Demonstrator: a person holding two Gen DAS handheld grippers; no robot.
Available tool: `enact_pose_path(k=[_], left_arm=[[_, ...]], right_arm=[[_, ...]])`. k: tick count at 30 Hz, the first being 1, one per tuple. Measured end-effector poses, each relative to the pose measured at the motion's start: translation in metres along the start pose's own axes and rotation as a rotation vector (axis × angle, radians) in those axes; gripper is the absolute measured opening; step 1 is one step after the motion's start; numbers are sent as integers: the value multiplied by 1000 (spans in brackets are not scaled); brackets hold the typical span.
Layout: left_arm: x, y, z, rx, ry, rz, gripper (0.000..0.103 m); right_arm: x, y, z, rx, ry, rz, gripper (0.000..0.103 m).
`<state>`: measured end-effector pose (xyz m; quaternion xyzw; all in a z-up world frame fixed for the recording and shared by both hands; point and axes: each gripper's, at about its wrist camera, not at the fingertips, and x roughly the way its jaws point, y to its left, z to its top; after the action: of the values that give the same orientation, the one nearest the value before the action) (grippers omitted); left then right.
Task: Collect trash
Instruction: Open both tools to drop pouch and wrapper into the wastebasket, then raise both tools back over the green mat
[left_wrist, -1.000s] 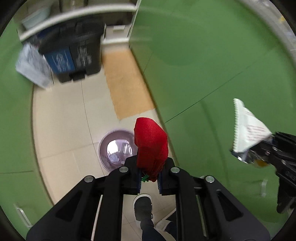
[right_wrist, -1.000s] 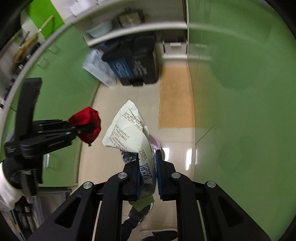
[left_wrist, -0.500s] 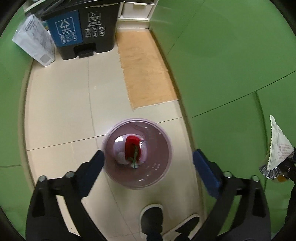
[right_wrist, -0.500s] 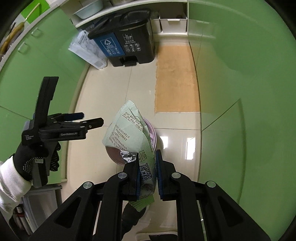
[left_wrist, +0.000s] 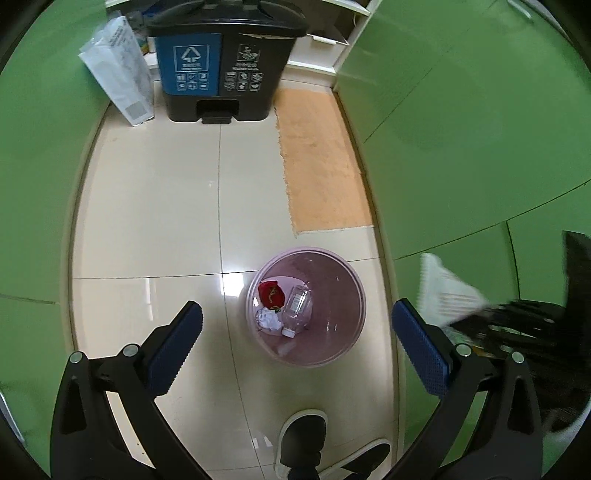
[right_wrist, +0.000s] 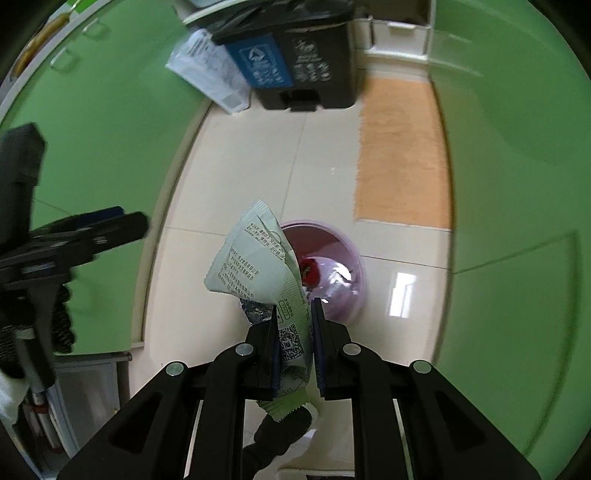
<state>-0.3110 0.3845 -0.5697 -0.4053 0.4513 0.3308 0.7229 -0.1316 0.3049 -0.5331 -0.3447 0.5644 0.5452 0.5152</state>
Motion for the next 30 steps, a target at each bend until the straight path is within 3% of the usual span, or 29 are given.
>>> enact_pose_path(k=[6,9,13,14,22,26,30], left_arm=[[-1,18,-13,-35,-14,-16,100],[0,27,-20,-56,-16,-23,100],[-1,31,-26,-68,-19,-26,100],[-2,32,-27,-69,-21,-27,100],[-17,14,-26,-44,-34,-35,100],[-41,-10,-24,-22,-39,-51,100],[-91,-43,-16,2,-41,-81,100]], right_arm=[[49,14,7,-56,39,18,16],[61,20,6,-74,35,18,33],[63,21,3,-72,-6,9,85],[62,20,2,-66,-12,6,92],[29,16,-9,-38,-25,-35,96],[-23,14,-18,-10,-65,-61,96],[-93,13,-25,43,-101,-69,96]])
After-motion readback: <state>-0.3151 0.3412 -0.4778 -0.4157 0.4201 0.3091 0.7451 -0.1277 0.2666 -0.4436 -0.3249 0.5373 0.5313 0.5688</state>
